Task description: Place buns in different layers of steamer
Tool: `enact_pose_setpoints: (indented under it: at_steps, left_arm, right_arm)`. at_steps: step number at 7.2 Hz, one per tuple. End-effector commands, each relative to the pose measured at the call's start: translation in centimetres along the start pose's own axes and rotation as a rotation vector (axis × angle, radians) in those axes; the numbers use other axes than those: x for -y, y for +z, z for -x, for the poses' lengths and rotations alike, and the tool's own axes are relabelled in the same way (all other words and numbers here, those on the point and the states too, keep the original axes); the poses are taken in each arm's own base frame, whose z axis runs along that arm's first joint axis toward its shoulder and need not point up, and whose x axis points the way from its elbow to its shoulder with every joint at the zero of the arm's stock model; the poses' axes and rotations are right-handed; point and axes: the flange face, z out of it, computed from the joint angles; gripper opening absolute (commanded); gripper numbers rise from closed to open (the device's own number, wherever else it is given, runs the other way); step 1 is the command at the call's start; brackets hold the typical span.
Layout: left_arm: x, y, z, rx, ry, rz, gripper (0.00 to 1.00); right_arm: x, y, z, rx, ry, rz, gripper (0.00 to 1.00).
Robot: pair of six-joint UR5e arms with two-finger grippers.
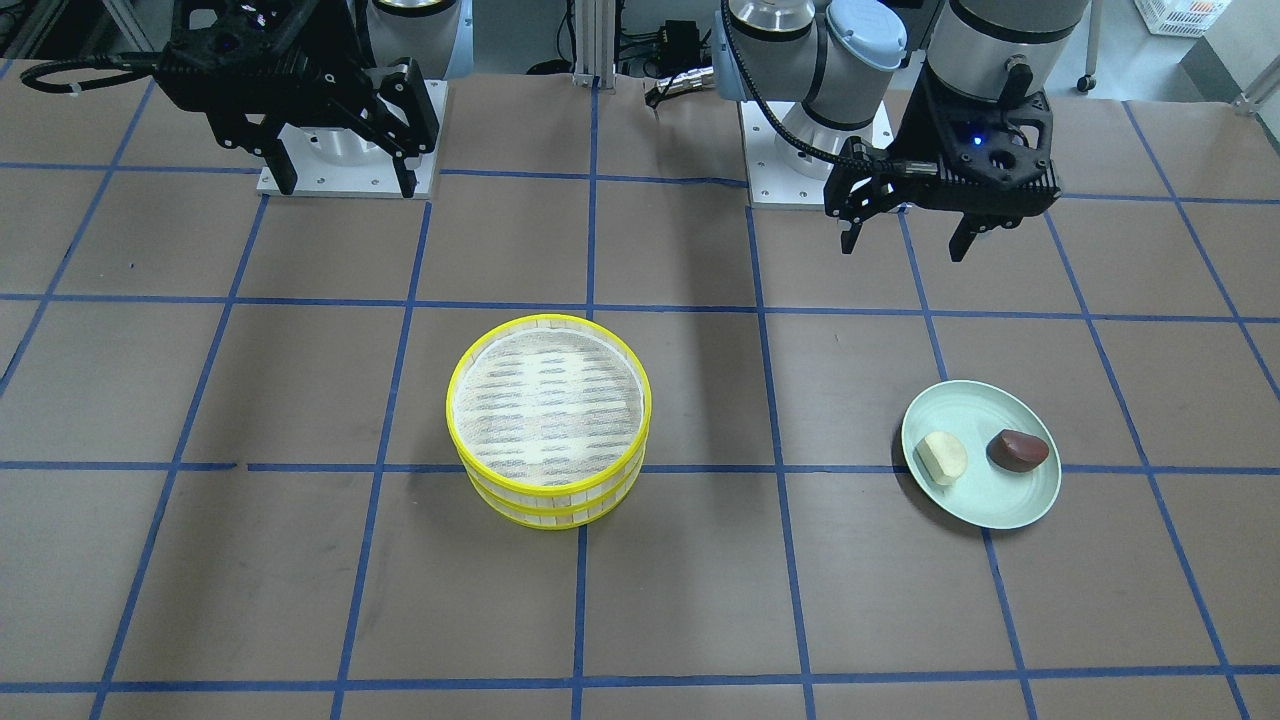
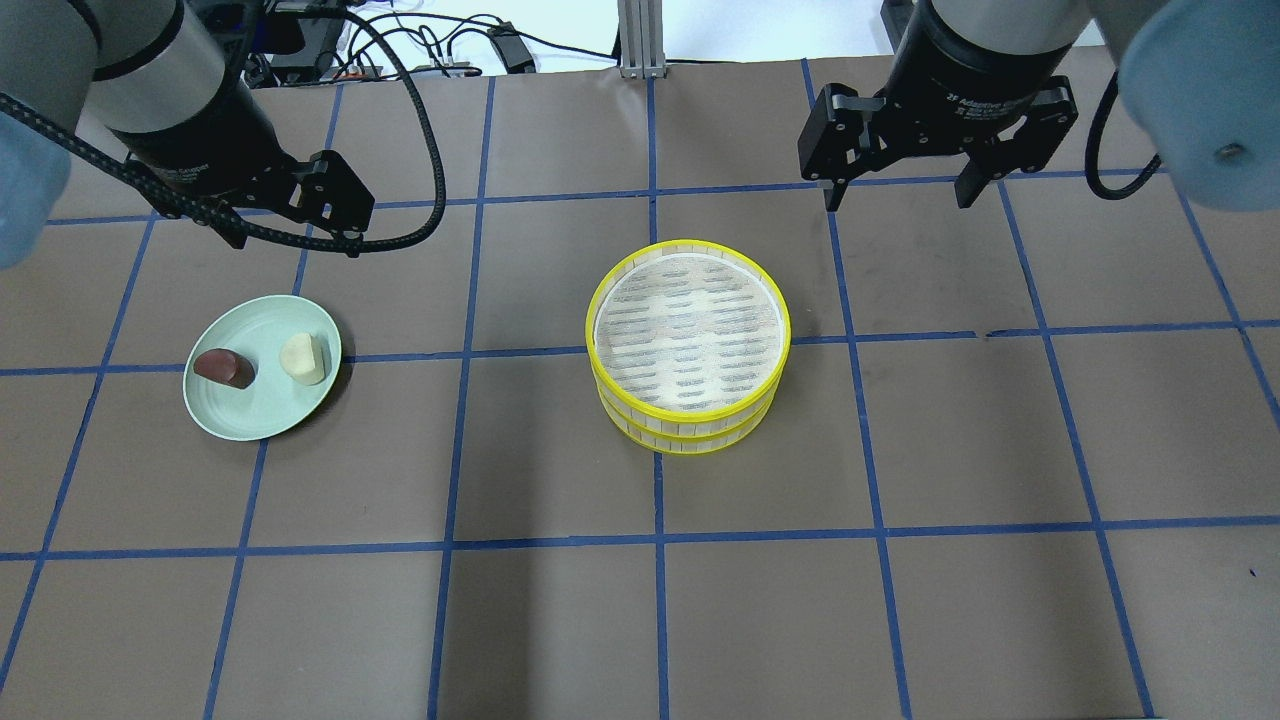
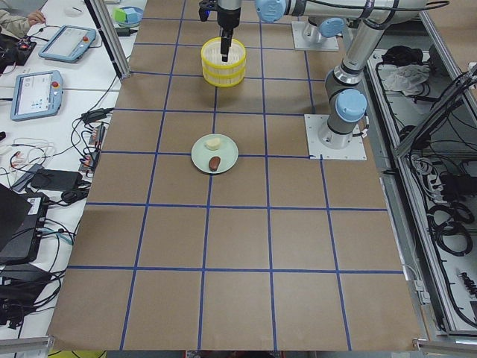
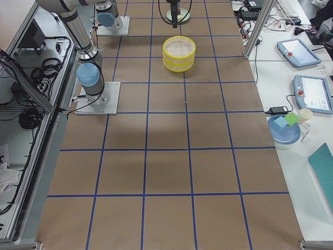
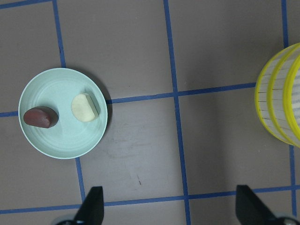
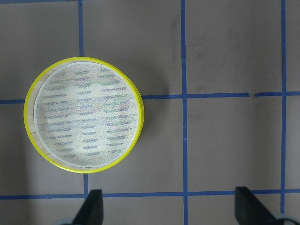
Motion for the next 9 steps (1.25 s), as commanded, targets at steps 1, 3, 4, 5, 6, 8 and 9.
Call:
enact_pose_setpoints:
  at_steps: [1,3,4,5,6,8,9]
  left_arm:
    - [0.1,0.0,0.2,0.002,0.004,-0.003,1.00]
    - [0.4,0.3,0.3,0.002,0.002,0.002,1.00]
    - [0.2,0.3,0.8,0.008,-0.005,0.012,1.00]
    - [0.0,0.3,1.8,0.009,-0.025,0.026,1.00]
    - [0.2,0.6,4.1,0.006,-0.054,0.031,1.00]
    - [0.7,2.8,9.7,0.004,-0.139,0.074,1.00]
    - [0.6,5.6,11.5,-0.013,-0.161,0.114,1.00]
  right_arm:
    - [0.0,0.1,0.0,-0.004,-0.002,0.001,1.00]
    - [0.0,0.1,0.0,-0.004,0.000,0.001,1.00]
    - [-0.1,0.3,0.1,-0.006,0.001,0.009,1.00]
    - [-0.2,1.6,0.0,-0.009,0.016,0.045,1.00]
    - [-0.2,2.9,0.1,-0.010,0.016,0.067,1.00]
    - [4.4,11.5,2.1,0.058,0.067,0.142,1.00]
    - [6.7,17.4,2.5,0.045,0.066,0.157,1.00]
